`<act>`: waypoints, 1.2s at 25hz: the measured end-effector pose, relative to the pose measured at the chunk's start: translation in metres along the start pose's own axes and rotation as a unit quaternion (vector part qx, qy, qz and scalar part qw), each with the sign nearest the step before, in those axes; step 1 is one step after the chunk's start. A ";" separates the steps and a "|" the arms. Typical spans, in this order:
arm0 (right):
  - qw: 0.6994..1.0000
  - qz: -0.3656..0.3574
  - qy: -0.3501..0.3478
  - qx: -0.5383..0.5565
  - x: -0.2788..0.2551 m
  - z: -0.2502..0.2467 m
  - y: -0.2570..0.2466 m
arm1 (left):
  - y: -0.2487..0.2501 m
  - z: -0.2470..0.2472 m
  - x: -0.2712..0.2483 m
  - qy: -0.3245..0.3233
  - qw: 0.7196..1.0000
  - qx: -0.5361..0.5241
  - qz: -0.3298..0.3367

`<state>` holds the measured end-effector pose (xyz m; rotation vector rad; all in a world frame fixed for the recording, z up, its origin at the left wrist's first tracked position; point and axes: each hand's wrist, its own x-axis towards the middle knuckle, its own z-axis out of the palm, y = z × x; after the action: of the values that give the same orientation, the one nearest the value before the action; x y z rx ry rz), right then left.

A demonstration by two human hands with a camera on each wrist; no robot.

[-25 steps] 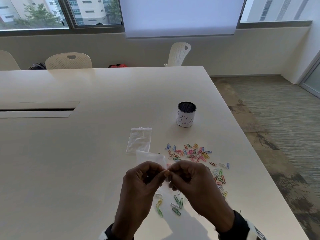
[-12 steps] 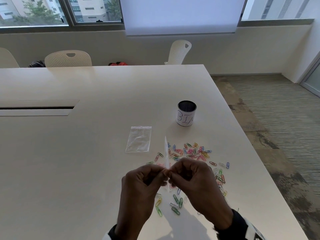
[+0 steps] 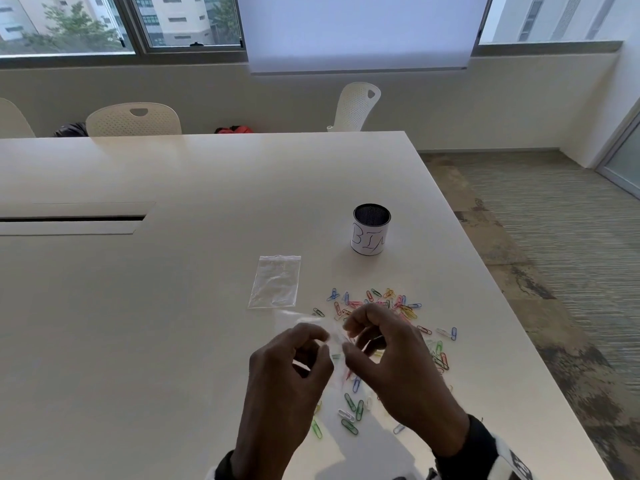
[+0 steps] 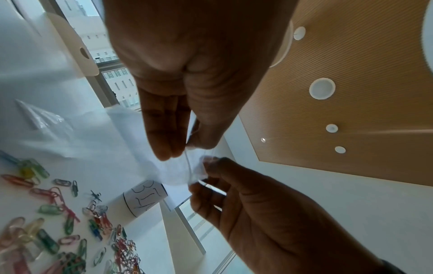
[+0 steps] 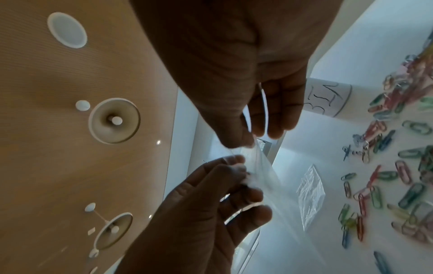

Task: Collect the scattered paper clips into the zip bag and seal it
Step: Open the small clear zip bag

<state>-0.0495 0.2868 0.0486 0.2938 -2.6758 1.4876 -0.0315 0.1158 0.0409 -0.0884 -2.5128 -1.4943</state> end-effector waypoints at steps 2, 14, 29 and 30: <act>1.000 -0.024 -0.011 -0.018 0.001 0.002 -0.002 | 0.000 0.002 0.001 -0.017 1.000 0.014 0.018; 0.998 0.033 0.023 -0.047 0.005 0.000 -0.009 | 0.003 -0.007 0.007 0.051 0.998 0.023 0.029; 0.996 0.050 0.010 -0.067 0.003 0.007 -0.009 | 0.000 -0.007 0.005 0.054 0.997 0.039 0.036; 0.997 0.042 0.013 -0.068 0.004 0.009 -0.008 | 0.000 -0.006 0.004 0.044 0.997 0.043 0.041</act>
<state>-0.0515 0.2747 0.0516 0.1544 -2.7839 1.3102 -0.0345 0.1107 0.0446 -0.1067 -2.4682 -1.3271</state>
